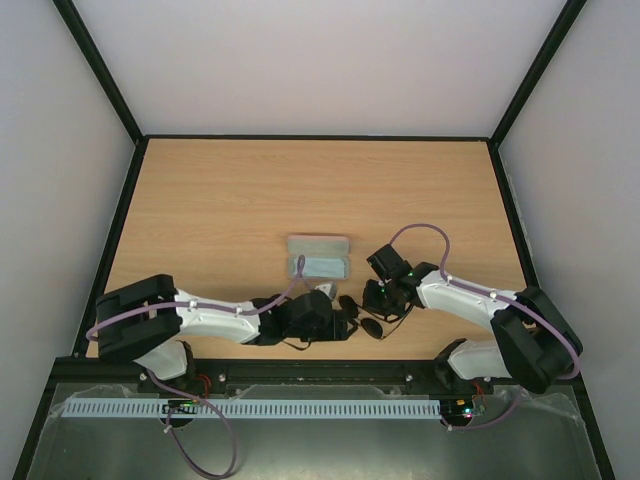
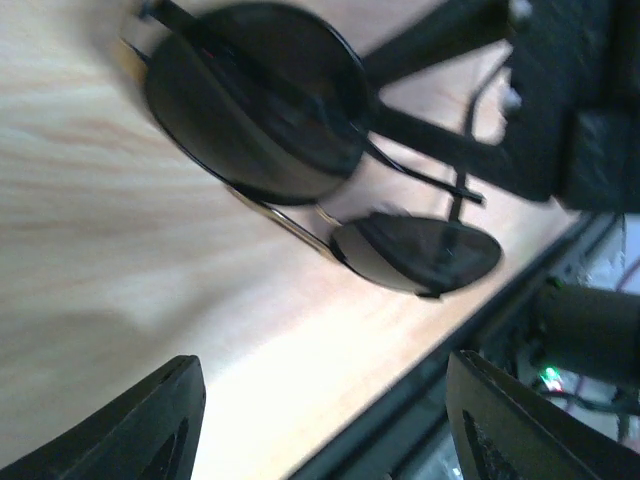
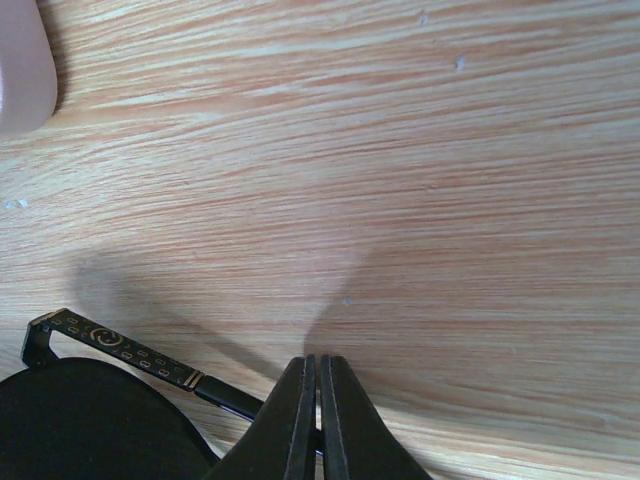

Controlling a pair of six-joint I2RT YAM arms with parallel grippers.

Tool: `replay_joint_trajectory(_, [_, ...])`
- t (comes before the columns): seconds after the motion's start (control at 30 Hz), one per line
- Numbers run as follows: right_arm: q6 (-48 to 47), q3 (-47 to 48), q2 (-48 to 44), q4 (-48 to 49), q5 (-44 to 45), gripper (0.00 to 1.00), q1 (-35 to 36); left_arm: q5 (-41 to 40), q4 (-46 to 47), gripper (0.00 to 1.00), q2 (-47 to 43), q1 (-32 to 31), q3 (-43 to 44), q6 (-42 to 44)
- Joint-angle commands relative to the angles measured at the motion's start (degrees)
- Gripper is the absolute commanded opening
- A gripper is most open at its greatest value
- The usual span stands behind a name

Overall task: Organize the sunglasses
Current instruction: Fold the sunglasses at the center of the board.

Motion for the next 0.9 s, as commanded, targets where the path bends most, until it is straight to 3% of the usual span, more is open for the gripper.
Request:
replay_joint_trajectory(0.0, [-0.8,0.5,0.6,-4.0,1.7,0.04,0.1,-0.7,3.1,0.66,-0.5,-3.4,-0.7,-4.1])
replay_joint_trajectory(0.13, [-1.2,-0.1,-0.2,-3.9,0.9,0.04,-0.8,0.2,8.8,0.45,2.6,-3.2,-0.2,-5.0])
replay_joint_trajectory(0.37, [-2.0,-0.9,-2.3,-5.3,1.0,0.04,-2.4,2.3,11.3,0.32,8.4,-0.6,2.8,-3.4])
replay_joint_trajectory(0.53, [-2.5,-1.4,-1.8,-5.6,0.4,0.04,-2.4,2.8,12.2,0.24,10.7,1.4,3.5,-2.3])
replay_joint_trajectory(0.87, [-3.1,-3.2,-0.9,-3.5,-3.2,0.01,-2.3,2.6,13.7,0.18,14.0,4.0,4.7,-0.9])
